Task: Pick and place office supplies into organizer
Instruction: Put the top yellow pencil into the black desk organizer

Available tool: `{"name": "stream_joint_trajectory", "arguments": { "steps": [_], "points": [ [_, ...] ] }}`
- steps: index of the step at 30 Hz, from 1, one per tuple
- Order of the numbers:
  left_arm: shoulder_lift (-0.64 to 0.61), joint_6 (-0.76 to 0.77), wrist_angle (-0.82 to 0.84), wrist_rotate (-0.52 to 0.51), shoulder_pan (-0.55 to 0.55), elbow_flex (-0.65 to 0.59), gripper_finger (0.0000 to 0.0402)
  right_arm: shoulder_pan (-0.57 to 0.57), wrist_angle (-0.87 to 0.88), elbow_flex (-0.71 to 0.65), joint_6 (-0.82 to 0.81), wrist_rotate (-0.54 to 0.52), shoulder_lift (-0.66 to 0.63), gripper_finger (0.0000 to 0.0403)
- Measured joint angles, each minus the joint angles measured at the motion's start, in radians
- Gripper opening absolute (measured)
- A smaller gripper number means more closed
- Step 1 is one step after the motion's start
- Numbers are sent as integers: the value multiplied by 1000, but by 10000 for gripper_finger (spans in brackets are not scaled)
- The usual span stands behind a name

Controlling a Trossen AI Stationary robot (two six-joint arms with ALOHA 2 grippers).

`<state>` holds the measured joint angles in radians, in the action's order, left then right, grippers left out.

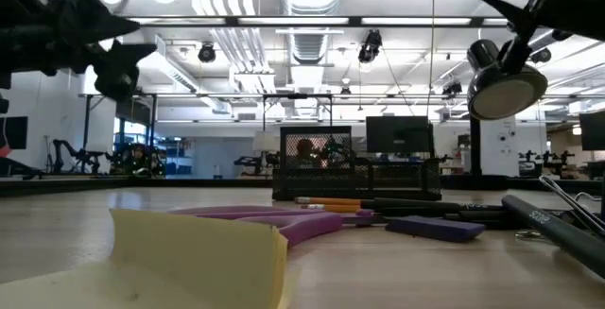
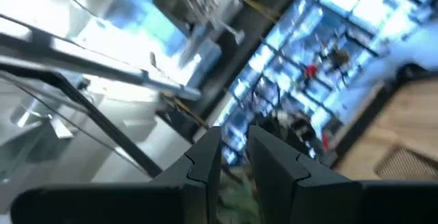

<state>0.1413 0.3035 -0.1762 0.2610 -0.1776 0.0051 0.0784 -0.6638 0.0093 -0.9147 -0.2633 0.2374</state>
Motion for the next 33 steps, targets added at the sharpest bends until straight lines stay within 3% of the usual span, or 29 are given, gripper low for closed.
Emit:
{"name": "stream_joint_trajectory", "arguments": {
  "steps": [7, 10, 13, 17, 24, 28, 33],
  "points": [
    [-2, 55, -250, -15, 0, 0, 157, 0, -114, 0, -61, -1, 200, 68],
    [2, 33, -406, -60, 0, 0, 157, 0, -114, 13, -57, 1, 273, 68],
    [2, 112, -507, -120, 0, 0, 157, 0, -119, 48, -11, -14, 326, 68],
    [17, 345, -442, -311, 0, 4, 157, 0, -119, 128, 99, -24, 380, 68],
    [200, 450, -389, -326, 0, 51, 157, -47, -105, 285, 403, -182, 433, 68],
    [329, 442, -392, -326, 0, 142, 157, -154, 103, 367, 384, -264, 438, 68],
    [560, 421, -389, -322, -7, 259, 157, -344, 509, 485, 220, -83, 455, 68]
  ]
}}
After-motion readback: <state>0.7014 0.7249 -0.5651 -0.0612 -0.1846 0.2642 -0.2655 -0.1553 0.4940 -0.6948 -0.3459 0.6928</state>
